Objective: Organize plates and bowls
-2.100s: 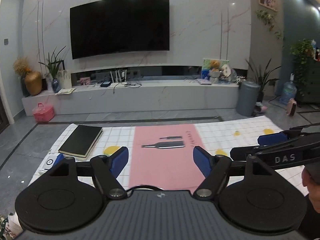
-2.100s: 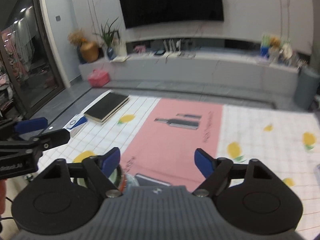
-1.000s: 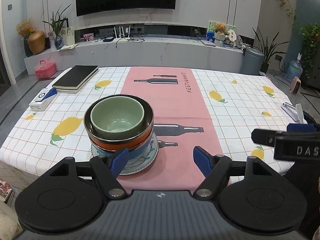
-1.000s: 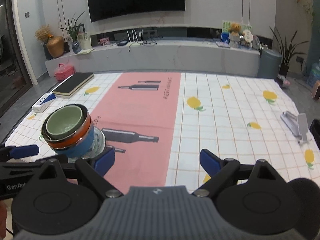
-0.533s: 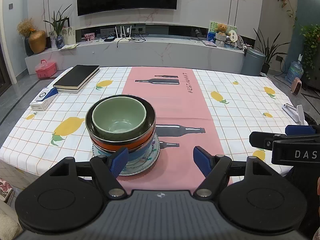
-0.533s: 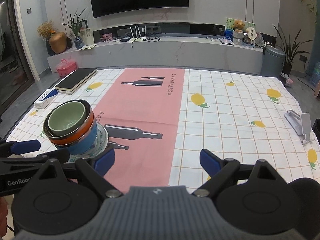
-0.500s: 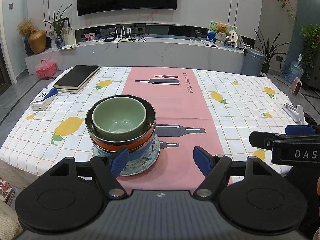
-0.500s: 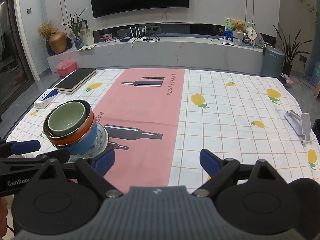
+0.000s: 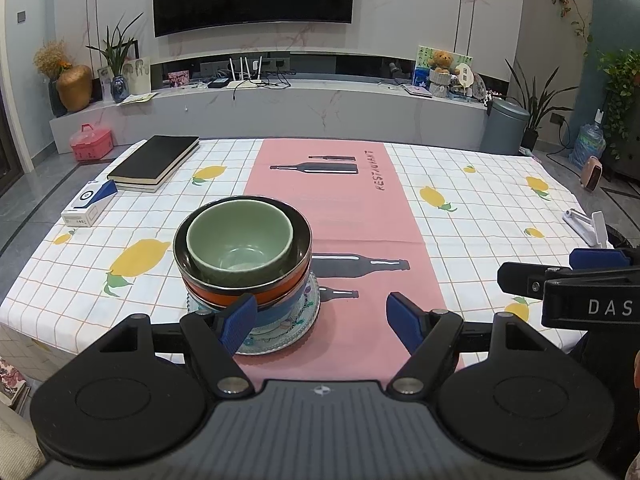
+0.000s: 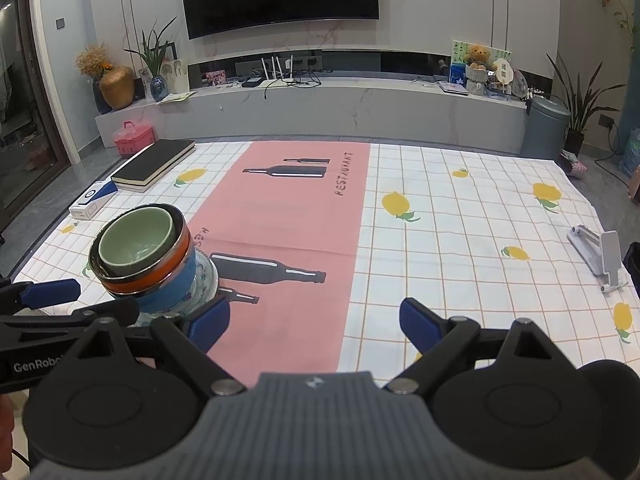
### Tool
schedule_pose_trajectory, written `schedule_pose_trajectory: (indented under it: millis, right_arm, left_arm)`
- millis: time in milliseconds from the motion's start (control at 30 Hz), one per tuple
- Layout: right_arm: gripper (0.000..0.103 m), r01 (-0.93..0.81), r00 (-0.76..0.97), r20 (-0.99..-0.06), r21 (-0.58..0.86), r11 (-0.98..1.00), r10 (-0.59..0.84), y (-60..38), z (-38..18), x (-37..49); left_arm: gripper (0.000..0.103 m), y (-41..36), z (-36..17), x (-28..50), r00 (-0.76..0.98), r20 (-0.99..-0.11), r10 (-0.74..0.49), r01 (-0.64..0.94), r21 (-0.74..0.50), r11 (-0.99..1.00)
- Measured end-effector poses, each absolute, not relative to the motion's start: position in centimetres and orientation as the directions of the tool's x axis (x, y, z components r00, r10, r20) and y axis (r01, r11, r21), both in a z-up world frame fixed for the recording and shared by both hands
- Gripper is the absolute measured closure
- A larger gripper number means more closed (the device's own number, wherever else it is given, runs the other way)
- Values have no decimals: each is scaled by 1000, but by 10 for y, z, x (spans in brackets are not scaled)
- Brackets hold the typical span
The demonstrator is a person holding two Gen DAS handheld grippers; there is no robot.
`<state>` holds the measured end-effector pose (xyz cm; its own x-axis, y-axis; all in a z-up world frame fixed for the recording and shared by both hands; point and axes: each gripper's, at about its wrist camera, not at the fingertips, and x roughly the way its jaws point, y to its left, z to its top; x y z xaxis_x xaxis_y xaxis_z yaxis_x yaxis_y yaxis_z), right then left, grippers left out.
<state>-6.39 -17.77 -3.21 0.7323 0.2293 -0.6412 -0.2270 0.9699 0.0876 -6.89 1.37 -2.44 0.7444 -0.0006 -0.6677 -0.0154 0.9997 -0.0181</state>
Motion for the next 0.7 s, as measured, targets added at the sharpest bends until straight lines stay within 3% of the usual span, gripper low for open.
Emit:
schedule_pose_trajectory:
  millis: [700]
  right_arm:
    - [13, -228, 738, -634, 90, 969, 233, -177, -29, -64]
  left_arm:
    - [16, 13, -21, -70, 747, -665, 3, -18, -16, 1000]
